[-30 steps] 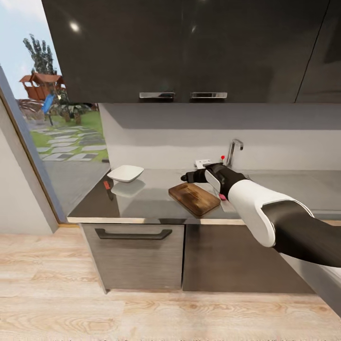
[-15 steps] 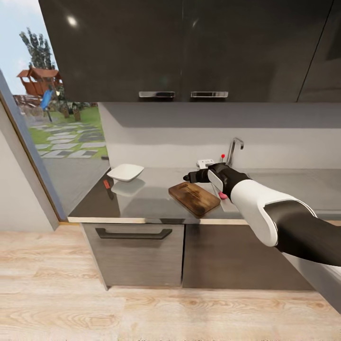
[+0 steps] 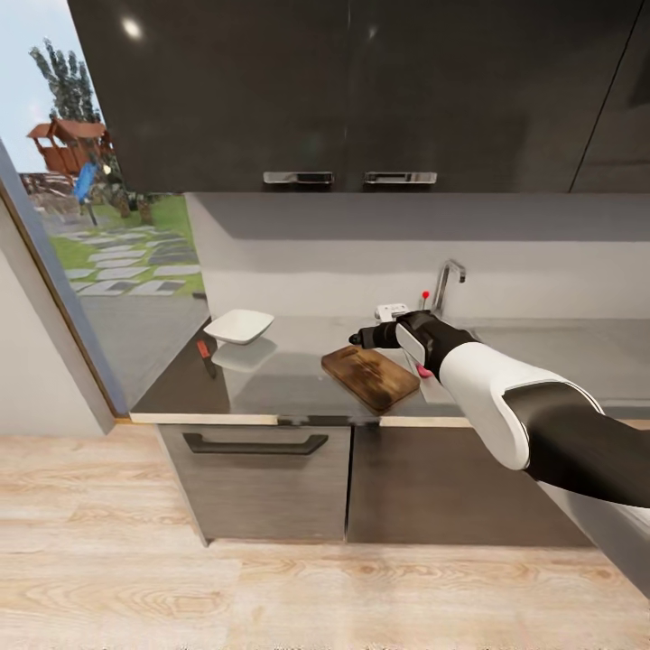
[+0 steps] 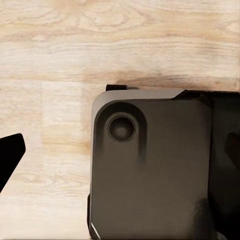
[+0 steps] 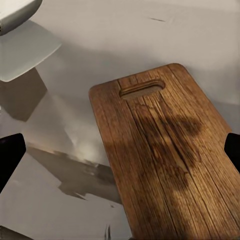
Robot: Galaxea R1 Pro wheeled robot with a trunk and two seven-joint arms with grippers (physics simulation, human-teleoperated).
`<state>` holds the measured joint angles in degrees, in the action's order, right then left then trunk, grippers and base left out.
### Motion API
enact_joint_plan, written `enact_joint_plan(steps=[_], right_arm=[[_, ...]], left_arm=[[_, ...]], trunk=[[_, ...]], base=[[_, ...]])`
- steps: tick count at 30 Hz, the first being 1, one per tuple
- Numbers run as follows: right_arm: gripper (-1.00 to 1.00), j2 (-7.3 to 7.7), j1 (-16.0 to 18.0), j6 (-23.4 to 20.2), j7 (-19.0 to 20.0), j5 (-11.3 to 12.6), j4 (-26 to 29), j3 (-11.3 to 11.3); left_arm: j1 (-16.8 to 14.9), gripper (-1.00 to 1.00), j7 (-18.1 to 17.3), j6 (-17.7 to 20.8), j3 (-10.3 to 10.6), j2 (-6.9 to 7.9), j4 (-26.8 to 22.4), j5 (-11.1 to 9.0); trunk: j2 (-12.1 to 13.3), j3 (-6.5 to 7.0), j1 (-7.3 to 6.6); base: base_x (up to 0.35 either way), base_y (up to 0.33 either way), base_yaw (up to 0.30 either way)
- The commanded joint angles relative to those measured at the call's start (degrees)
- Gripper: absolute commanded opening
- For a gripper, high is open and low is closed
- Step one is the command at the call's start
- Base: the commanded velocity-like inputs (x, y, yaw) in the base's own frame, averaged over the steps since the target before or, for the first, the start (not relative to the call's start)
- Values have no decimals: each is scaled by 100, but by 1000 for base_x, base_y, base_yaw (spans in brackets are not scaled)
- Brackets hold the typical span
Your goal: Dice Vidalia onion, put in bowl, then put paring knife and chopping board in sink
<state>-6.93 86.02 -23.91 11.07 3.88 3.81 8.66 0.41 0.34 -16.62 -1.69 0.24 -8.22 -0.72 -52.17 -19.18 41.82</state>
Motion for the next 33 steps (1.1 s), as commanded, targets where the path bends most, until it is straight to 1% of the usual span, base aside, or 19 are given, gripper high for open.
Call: enact_joint_plan(steps=[1,33], right_arm=[[100,0,3,-27,10,41,8,48],[100,-2,-35,-26,10,42,5,48]], left_arm=[[3,100,1,-8,-16,1,-7,-7],[3,100,1,-8,-7,3,-4,-7]], trunk=[[37,3,-22],[1320,280,-725]], base=[[0,0,0],[0,0,0]])
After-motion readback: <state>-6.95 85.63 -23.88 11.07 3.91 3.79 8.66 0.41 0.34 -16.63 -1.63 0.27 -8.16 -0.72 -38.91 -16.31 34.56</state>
